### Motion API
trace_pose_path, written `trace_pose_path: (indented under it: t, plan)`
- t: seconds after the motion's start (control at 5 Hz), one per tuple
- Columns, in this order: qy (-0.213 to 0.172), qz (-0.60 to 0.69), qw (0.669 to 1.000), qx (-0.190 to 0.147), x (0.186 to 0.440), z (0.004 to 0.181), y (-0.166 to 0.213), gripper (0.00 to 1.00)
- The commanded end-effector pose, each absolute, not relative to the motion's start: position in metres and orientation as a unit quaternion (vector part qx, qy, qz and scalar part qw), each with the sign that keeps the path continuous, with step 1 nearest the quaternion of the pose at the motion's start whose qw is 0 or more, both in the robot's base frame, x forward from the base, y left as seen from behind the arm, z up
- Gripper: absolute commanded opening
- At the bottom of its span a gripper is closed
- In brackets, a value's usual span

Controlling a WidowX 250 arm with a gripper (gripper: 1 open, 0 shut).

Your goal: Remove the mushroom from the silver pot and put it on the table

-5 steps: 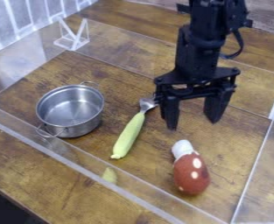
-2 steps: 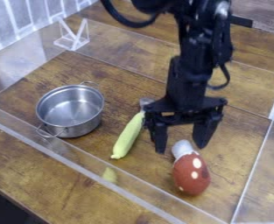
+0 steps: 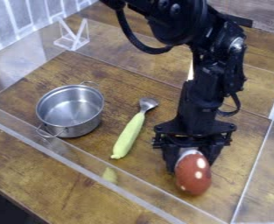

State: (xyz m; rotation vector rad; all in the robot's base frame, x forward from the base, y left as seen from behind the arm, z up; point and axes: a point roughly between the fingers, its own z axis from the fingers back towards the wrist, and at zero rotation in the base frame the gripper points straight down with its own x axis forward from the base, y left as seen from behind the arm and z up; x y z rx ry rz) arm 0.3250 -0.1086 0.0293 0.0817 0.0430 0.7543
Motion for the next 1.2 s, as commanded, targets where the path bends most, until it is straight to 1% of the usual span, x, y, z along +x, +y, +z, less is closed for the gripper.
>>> trace_pose_path:
  t: [0.0, 0.4, 0.6, 0.8, 1.0]
  plan:
    - [0.007, 0.392, 0.919, 0.029, 0.329, 0.045, -0.115, 0.00]
    - [0.007, 0.341, 0.940, 0.024, 0.338, 0.070, -0.104, 0.00]
    - [0.010, 0.330, 0.944, 0.015, 0.345, 0.106, -0.098, 0.00]
    - [0.015, 0.333, 0.943, -0.005, 0.363, 0.144, -0.086, 0.00]
    - [0.018, 0.330, 0.944, -0.008, 0.361, 0.129, -0.087, 1.00]
